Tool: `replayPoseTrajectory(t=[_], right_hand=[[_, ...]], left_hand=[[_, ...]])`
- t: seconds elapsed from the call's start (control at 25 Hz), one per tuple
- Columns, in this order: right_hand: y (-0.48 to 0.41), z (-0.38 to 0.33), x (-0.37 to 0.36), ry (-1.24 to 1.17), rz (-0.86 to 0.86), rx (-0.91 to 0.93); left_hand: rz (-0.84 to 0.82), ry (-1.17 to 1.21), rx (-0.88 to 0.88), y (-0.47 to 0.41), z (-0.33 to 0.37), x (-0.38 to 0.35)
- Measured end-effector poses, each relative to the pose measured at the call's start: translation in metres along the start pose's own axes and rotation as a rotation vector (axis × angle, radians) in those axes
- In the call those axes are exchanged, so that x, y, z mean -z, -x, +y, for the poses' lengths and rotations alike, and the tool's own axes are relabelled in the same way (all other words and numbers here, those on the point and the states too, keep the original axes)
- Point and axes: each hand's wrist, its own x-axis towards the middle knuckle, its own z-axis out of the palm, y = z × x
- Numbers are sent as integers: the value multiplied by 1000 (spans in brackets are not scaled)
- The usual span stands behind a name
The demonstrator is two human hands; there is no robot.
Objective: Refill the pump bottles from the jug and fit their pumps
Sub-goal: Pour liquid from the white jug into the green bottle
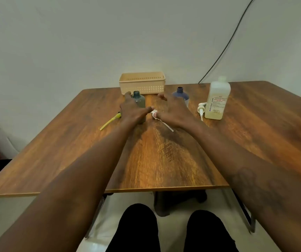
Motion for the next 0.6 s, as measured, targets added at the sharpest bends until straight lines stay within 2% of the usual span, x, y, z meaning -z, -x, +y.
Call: replayPoseTrajectory(t=[0.12, 0.32, 0.6], right_hand=[[-1, 2, 0, -13, 16, 9], [-1, 5, 7, -39, 75, 22], [21, 21, 14, -64, 180, 26]], left_hand=[[34, -2, -2, -3, -8, -1], [123, 41, -141, 16, -9, 6], [80, 109, -207, 66, -8, 4]])
